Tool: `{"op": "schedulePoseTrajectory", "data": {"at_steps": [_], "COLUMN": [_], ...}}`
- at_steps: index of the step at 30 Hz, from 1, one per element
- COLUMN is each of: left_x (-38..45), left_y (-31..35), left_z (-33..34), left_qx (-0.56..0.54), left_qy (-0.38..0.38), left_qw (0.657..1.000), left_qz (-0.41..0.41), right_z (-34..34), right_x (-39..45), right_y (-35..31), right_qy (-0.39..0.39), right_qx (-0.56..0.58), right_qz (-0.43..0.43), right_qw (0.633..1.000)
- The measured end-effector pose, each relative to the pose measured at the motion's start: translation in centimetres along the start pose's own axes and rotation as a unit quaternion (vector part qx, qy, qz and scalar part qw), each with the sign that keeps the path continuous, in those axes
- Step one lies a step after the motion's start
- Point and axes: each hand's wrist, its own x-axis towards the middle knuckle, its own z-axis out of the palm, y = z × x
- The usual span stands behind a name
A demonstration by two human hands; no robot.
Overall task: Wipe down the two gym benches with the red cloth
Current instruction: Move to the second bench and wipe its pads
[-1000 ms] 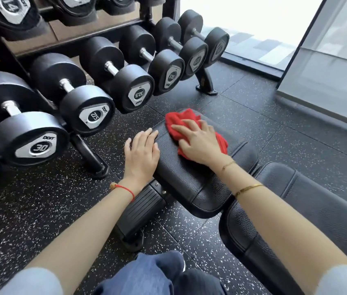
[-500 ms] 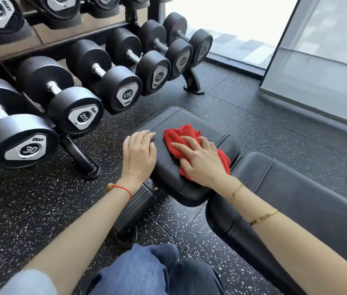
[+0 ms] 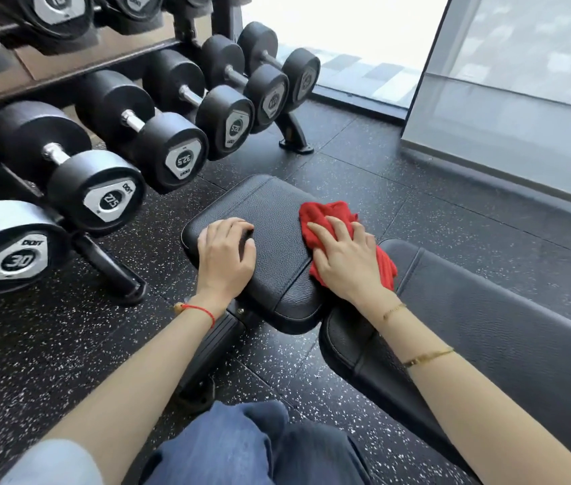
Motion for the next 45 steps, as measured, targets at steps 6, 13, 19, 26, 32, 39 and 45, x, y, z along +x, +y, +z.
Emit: {"op": "schedulePoseTrajectory", "data": {"at_steps": [6,13,19,26,32,39,45], "left_x": [0.1,-0.1,-0.1,-0.1,0.0,0.0,-0.7], "left_y": [0.7,0.9,0.8,0.7,0.6,0.9,0.6], "left_z": [0.2,0.5,0.4,0.6,0.7,0.3,-0.5], "left_qx": [0.007,0.040,0.032,0.023,0.023,0.038,0.046], "left_qy": [0.003,0.007,0.015,0.020,0.019,0.011,0.035], "left_qw": [1.000,0.999,0.999,0.999,0.999,0.999,0.997], "left_qz": [-0.023,-0.016,-0.008,-0.010,-0.015,-0.017,-0.053], "right_z": [0.2,0.1,0.3,0.7,1.3,1.5,1.9], "right_x": [-5.2,3.2,3.9,2.2,10.4,13.4,9.7], "right_y": [0.2,2.3,0.5,2.3,0.0,-5.4,-2.9], "right_qy": [-0.008,0.004,0.017,0.025,0.009,-0.023,-0.010], "right_qx": [0.009,0.034,0.025,0.050,0.049,0.052,0.077], "right_qz": [-0.142,0.016,-0.061,-0.143,-0.080,-0.193,-0.296], "right_qw": [0.990,0.999,0.998,0.988,0.996,0.980,0.952]}}
